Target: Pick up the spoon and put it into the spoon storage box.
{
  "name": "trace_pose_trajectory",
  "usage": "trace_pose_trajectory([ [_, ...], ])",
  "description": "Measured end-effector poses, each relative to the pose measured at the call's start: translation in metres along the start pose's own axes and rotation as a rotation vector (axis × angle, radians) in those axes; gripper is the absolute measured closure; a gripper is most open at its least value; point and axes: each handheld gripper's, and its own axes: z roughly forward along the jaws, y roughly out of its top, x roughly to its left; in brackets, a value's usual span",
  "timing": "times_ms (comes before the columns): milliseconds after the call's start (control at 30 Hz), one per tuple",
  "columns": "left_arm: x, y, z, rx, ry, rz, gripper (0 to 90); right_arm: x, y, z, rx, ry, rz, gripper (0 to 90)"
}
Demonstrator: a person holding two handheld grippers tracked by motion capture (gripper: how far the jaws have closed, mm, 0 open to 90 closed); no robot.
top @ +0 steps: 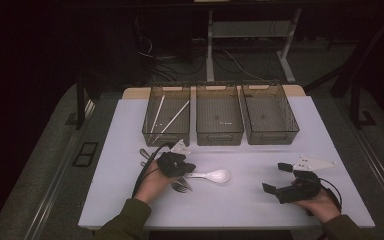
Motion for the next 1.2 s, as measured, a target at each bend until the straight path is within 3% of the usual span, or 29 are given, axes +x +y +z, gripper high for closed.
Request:
trace_pose_trajectory([
  [67,0.000,0.001,0.000,0.010,-0.004,0.028,89.0,0.000,0.000,0.000,0.000,-0.001,0.000,0.8],
  [300,-0.001,0.001,0.001,-0.004,-0.005,0.013,88.9,0.000,0.000,-0.001,0.000,0.001,0.001,0.8],
  [500,0.000,0.002,-0.007,-0.070,0.001,-0.023,72.8,0.001,0.000,0.000,0.005,0.002,-0.003,0.8],
  [633,-0.003,0.006,-0.007,-0.091,-0.017,-0.011,59.1,0.001,0.000,0.000,0.008,0.002,0.000,0.8],
  [800,-0.011,0.013,-0.003,-0.105,-0.049,-0.017,48.7,0.001,0.000,0.000,0.007,0.002,0.000,0.8],
  [1000,-0.021,0.026,0.004,-0.122,-0.066,0.008,46.3,0.000,0.000,0.001,0.008,0.002,0.000,0.8],
  [1200,-0.023,0.040,0.016,-0.114,-0.089,0.023,44.6,-0.001,0.000,0.002,0.011,-0.001,-0.001,0.8],
])
